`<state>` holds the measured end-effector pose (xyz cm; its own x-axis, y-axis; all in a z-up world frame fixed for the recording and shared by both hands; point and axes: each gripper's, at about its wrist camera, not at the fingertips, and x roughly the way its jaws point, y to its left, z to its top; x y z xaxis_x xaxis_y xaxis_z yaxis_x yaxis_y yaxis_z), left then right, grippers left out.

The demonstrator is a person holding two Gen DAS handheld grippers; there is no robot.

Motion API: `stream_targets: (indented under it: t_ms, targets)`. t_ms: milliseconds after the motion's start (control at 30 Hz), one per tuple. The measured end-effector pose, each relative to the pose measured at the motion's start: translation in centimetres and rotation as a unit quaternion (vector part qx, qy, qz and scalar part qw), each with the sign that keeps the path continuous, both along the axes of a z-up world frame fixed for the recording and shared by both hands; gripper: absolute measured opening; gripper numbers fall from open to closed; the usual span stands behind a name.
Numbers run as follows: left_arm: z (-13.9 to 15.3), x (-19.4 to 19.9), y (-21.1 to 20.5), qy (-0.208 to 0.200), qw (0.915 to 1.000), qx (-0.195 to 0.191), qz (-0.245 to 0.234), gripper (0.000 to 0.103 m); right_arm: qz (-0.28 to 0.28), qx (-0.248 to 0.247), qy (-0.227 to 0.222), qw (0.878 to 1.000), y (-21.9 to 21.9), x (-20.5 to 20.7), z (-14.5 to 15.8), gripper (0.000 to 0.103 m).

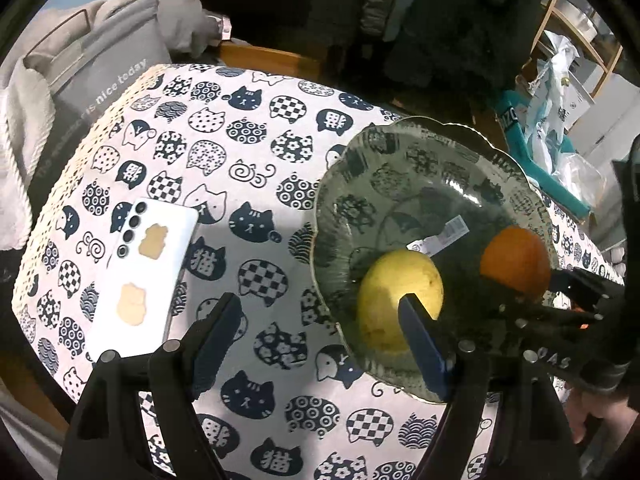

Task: Organize fruits
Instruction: 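Lower the mango and orange into the bowl and open both tools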

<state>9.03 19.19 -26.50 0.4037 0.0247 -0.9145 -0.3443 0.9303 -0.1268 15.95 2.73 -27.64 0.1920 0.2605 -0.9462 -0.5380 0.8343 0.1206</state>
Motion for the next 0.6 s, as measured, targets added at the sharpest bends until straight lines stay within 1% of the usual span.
stream_targets:
  t_ms: [200,333,400,433,467,533,600]
  targets:
    - [0.1,-0.5,0.2,0.001,1.0000,0.003,-0.002,0.082,0.015,-0.017,0.015,1.000,0.8,-0.6,-1.1,0.067]
    - [0.2,-0.6,0.3,0.001,1.0000,-0.003,0.000,0.082,0.017,-0.022,0.032,0.999,1.2,-0.7,-1.9,0.068]
    - [0.3,-0.6,0.4,0.000,1.0000,-0.004,0.001,0.082,0.020,-0.034,0.028,0.999,1.4,-0.8,-2.0,0.068]
    - [0.3,-0.6,0.4,0.000,1.0000,-0.005,0.001,0.082,0.022,-0.035,0.027,0.999,1.4,-0.9,-2.0,0.070]
    - [0.4,-0.7,0.5,0.000,1.0000,-0.005,0.002,0.082,0.021,-0.029,0.025,0.999,1.4,-0.9,-1.9,0.075]
    - [0.5,-0.8,0.6,0.000,0.9999,-0.010,0.004,0.082,0.020,-0.016,0.014,1.000,1.4,-0.8,-1.0,0.082]
    - [0.6,-0.9,0.6,0.001,0.9999,-0.014,0.005,0.082,0.024,-0.011,0.007,1.000,1.5,-0.9,-0.3,0.083]
